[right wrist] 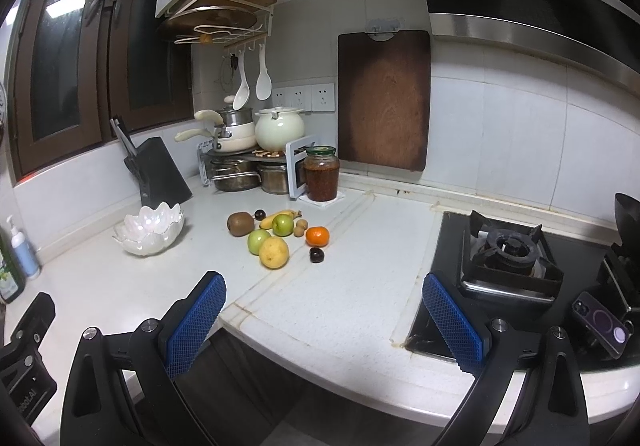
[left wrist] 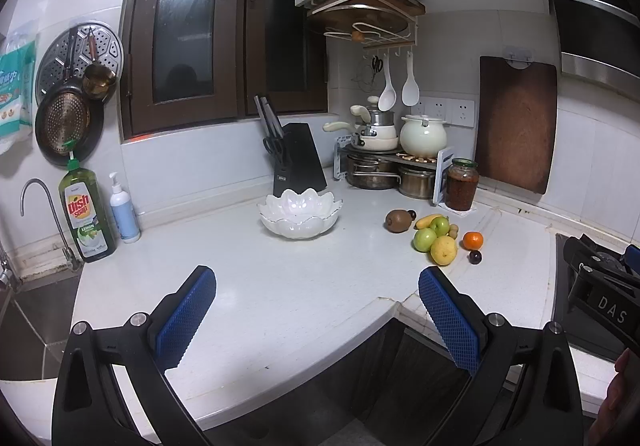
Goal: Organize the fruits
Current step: 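Move both tools toward the fruit pile on the counter, then grasp the dark plum with the right tool while the left tool grasps the yellow grapefruit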
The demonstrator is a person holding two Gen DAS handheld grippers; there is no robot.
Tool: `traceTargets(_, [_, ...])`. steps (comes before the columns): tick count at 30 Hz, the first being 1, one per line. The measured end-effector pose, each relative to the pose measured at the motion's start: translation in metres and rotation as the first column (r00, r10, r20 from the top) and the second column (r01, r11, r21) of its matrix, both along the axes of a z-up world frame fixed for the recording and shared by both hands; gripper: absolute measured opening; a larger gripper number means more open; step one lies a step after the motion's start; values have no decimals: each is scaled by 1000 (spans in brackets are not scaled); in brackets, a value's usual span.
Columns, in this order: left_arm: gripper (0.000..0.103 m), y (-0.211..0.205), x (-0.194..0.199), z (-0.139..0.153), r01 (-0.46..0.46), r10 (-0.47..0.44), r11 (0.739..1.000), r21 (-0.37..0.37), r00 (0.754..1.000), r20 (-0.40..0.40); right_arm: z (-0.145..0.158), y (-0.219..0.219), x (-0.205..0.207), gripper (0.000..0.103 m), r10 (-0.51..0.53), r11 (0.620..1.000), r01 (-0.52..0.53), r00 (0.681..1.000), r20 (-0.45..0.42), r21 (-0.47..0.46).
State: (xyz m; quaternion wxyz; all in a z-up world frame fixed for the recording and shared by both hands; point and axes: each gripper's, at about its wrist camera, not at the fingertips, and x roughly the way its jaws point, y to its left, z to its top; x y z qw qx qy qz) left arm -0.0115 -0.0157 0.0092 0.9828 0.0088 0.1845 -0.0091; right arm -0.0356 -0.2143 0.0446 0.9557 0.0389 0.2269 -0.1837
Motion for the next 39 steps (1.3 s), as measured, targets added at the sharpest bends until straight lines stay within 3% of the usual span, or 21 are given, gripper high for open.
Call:
traceTargets(12, [103, -11, 9, -10, 35, -35, 999, -4, 998, -58, -4, -10, 3, 100, -6, 1000, 6, 1000, -7, 5])
traceTargets(23, [103, -35, 21, -11, 75, -74, 997, 31, 996, -56, -11, -32, 10, 100, -32, 999, 33, 999, -17, 30])
traceTargets(31, [103, -57, 58, -16, 158, -156, 986, 43, 986, -53, -21, -51, 37, 100, -62, 997, 63, 997, -38, 49])
traceTargets(39, [99, -84, 119, -22, 262, -257, 964, 50, 962, -91, -32, -70, 83, 100, -95, 993, 100, 993, -73, 57])
